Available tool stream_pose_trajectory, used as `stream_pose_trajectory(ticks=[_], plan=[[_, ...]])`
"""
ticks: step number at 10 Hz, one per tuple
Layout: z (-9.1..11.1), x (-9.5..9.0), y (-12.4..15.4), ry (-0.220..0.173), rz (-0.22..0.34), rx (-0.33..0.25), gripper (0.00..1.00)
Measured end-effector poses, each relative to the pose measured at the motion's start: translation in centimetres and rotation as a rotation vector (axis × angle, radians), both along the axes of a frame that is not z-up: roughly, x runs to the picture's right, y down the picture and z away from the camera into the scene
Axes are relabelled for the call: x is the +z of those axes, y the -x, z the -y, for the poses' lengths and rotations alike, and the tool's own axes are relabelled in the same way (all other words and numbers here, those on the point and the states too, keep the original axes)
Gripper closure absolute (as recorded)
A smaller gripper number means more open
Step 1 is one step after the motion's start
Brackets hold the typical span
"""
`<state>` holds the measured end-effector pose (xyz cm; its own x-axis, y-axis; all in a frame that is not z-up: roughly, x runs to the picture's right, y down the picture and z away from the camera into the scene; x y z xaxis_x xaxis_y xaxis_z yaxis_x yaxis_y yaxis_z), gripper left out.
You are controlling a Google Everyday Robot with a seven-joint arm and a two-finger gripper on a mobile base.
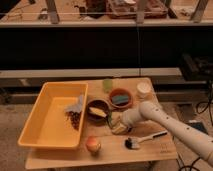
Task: Place pepper in tray
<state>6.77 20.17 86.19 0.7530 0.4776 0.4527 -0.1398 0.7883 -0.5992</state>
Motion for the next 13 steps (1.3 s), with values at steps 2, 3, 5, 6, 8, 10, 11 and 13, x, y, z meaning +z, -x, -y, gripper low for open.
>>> stream_pose_trajectory(ticks=[2,3,5,6,8,10,11,13], plan=[[0.0,-0.1,0.0,-0.001,0.001,-0.001,0.64],[-0.1,-0.1,0.0,-0.001,0.000,0.000,0.73],[-0.1,-0.1,0.0,-0.001,0.000,0.000,0.93],[-0.1,-0.1,0.0,0.000,0.000,0.000,0.96],[-0.1,-0.1,0.0,-0.001,0.000,0.001,0.96],[0.0,-0.1,0.0,-0.002,0.000,0.001,0.96],[0.1,-0.2,0.0,-0.007,0.005,0.002,0.96],[1.0,-1.4,-1.9,-0.051,0.031,0.049,0.96]])
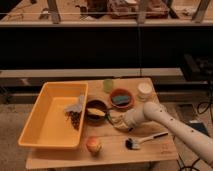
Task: Place pepper in tray
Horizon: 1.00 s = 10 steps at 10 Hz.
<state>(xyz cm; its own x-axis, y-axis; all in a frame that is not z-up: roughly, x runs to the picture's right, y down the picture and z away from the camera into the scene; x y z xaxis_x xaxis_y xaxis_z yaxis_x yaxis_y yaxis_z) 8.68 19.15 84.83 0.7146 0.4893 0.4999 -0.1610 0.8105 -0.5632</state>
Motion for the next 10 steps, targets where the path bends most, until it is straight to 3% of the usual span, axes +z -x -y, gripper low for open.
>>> stream_pose_trajectory(ticks=[4,6,8,10], plan=[[4.7,-6.2,-7.5,-0.115,0.067,0.129,0.96],[6.0,-8.1,-9.2,-0.169,0.081,0.162,0.96],[7.3,-9.5,-9.4,-0.221,0.084,0.139,0.96],[8.3,-10.3,-8.1,-0.248,0.112,0.034,0.96]])
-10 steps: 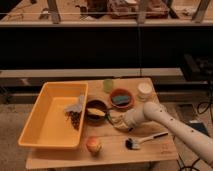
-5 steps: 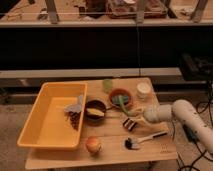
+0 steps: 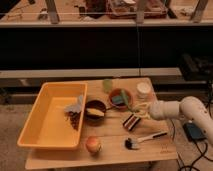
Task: Place pepper in tray
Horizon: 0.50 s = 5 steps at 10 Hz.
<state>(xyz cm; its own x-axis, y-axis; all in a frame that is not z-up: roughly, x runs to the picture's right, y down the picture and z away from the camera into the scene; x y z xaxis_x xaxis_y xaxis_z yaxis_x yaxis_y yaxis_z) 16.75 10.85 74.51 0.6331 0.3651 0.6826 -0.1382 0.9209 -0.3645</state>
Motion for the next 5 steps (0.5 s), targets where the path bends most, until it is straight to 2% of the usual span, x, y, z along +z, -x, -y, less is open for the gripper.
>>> stream_pose_trajectory(ticks=[1,5], plan=[[0.7,-0.6,1.7,-0.014,0.024,-0.103,0.96],[3.1,-3.1,7.7,-0.068,0.106,-0.415,0.96]])
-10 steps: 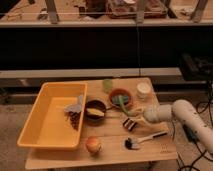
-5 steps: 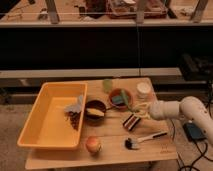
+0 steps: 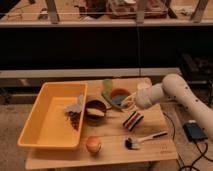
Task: Place pepper in tray
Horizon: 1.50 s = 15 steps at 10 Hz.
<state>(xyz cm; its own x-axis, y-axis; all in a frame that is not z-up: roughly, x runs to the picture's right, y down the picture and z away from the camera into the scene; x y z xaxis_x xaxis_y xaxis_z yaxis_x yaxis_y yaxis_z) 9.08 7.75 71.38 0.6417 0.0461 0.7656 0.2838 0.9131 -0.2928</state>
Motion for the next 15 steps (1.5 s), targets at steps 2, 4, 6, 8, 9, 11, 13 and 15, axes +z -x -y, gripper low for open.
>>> stream_pose_trajectory(ticks=[2,4,6,8,9,11,13,15], plan=[[1.3,-1.1,3.2,-0.017,0.047,-0.117,0.96],[1.7,-1.4,5.9,-0.005,0.081,-0.188,0.96],[1.2,-1.4,9.1,0.046,0.110,-0.245,0.96],[0.3,-1.9,11.4,0.069,0.140,-0.290,0.96],[-0.1,-2.2,11.9,0.077,0.153,-0.304,0.96],[-0.6,-2.8,12.4,0.080,0.175,-0.323,0.96],[-1.1,-3.3,14.1,0.087,0.206,-0.346,0.96],[-1.6,-3.7,16.4,0.094,0.233,-0.366,0.96]])
